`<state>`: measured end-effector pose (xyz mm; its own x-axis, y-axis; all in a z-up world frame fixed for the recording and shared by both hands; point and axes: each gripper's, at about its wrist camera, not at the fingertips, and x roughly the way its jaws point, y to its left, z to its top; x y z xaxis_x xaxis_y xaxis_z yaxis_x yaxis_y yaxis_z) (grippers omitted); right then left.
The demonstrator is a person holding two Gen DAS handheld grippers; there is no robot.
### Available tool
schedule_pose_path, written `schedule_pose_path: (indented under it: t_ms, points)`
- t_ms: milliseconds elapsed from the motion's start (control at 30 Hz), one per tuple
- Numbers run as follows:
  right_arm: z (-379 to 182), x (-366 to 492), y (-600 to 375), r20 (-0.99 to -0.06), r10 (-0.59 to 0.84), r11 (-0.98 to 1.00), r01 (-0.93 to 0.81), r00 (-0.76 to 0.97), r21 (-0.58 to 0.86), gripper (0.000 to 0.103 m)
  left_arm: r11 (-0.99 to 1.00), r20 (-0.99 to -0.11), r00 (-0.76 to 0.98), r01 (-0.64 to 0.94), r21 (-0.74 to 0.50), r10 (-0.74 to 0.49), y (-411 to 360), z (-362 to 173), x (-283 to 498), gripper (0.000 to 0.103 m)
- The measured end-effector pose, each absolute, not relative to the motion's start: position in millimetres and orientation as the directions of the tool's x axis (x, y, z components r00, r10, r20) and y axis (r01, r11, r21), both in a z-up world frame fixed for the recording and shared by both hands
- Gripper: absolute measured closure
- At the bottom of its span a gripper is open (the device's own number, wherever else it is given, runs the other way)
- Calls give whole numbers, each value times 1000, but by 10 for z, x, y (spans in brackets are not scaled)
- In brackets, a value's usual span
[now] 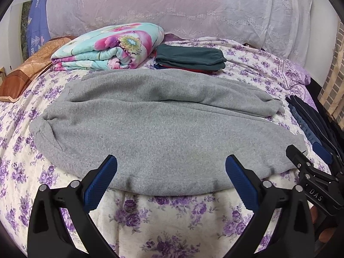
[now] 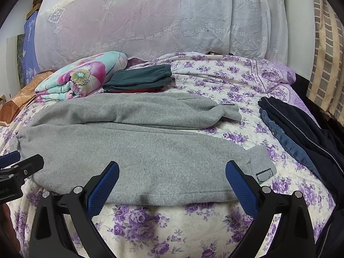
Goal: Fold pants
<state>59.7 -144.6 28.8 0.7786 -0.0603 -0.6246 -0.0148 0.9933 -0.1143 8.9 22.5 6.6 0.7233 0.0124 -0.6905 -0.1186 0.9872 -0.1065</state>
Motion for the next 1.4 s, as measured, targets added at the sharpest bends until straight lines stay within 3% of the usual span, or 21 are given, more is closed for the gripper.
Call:
schedule_pose_path:
  t_ms: [867, 1033, 1167, 1233, 1400]
  points:
    - [254, 646, -1543, -634, -83, 992, 2, 768, -128, 3, 987, -693, 721, -125, -102, 20, 334, 60, 102, 4]
    - [186, 707, -1960, -655, -165, 986, 111, 738, -124, 3, 966, -714, 697, -226, -128, 69, 937, 59, 123, 4]
    - [67, 761, -2384, -692, -221, 971, 224, 688, -88, 3, 883, -796, 593, -433, -182, 126, 1778, -190, 200, 5]
    - [20, 764, -2523, -700, -240, 962, 262, 672, -78, 3, 829, -827, 547, -518, -211, 130, 2134, -350, 296, 7]
    - [-21, 810, -2611, -723, -243, 961, 263, 647, -88, 3, 781, -857, 507, -572, -249, 98, 2445, -573, 569, 33]
